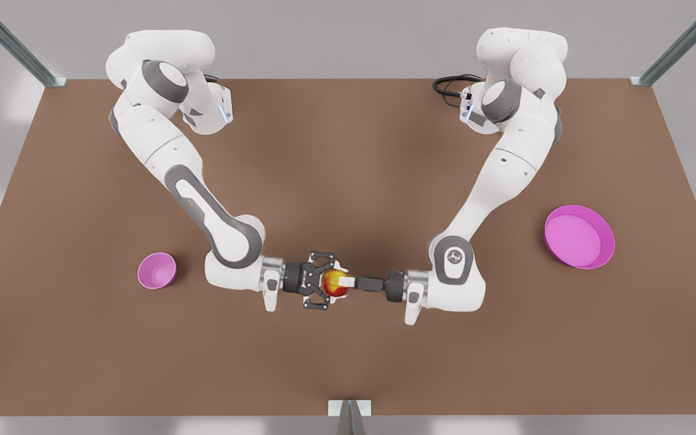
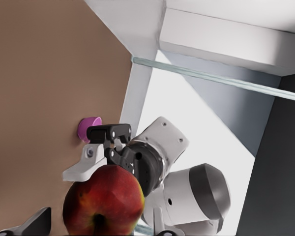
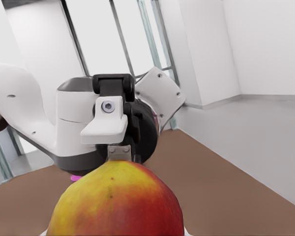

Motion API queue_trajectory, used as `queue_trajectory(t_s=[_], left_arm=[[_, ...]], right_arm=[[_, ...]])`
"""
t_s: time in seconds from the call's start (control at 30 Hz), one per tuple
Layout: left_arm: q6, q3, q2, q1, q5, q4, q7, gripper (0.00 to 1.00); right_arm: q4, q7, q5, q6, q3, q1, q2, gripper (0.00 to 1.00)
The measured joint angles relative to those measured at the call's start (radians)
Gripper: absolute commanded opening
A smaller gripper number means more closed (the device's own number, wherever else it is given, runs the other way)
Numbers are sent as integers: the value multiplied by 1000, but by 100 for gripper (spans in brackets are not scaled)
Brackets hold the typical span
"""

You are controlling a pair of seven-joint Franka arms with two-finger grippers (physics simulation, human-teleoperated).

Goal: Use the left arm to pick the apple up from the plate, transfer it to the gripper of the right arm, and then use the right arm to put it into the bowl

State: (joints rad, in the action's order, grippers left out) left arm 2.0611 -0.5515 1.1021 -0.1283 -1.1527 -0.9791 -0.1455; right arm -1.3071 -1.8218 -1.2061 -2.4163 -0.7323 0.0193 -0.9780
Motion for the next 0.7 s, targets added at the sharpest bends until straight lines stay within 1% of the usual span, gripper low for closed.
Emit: queue_trajectory(t_s=[0.07,0.1,0.17,0.2,0.27,0.33,0.37,0.4,0.43,0.47,0.53,0.57,0.6,0.63,0.7], left_arm=[[-23,5,-10,38,8,0,0,100],[-49,9,-18,76,31,2,1,100],[-140,11,-51,202,145,22,6,100],[-194,12,-116,246,282,30,12,100],[-322,10,-263,288,644,36,26,100],[-451,2,-379,361,919,31,41,100],[-496,27,-457,366,1019,-36,52,100],[-500,172,-628,280,1067,-242,62,100],[-494,290,-761,186,1084,-403,72,100],[-501,350,-825,136,1098,-468,81,100],[-519,388,-871,98,1116,-508,98,100],[-537,385,-865,84,1127,-468,106,100],[-558,384,-823,70,1135,-427,113,100],[-582,382,-748,72,1151,-368,119,100],[-613,379,-686,77,1182,-308,130,100]], right_arm=[[-23,-1,12,17,-7,59,26,54],[-54,-1,40,38,-9,116,49,54],[-89,1,183,124,-3,266,67,54],[-95,2,274,185,-1,342,67,54],[-98,3,466,315,2,468,74,54],[-96,5,661,427,7,531,103,54],[-95,7,757,474,8,546,117,54],[-95,10,849,516,9,554,132,54],[-98,14,936,552,9,556,147,54],[-99,19,1023,582,8,552,157,54],[-101,28,1189,625,8,544,162,54],[-107,32,1272,639,7,546,159,54],[-118,36,1345,646,7,553,157,54],[-131,40,1406,647,7,571,158,54],[-151,47,1494,641,7,605,164,54]])
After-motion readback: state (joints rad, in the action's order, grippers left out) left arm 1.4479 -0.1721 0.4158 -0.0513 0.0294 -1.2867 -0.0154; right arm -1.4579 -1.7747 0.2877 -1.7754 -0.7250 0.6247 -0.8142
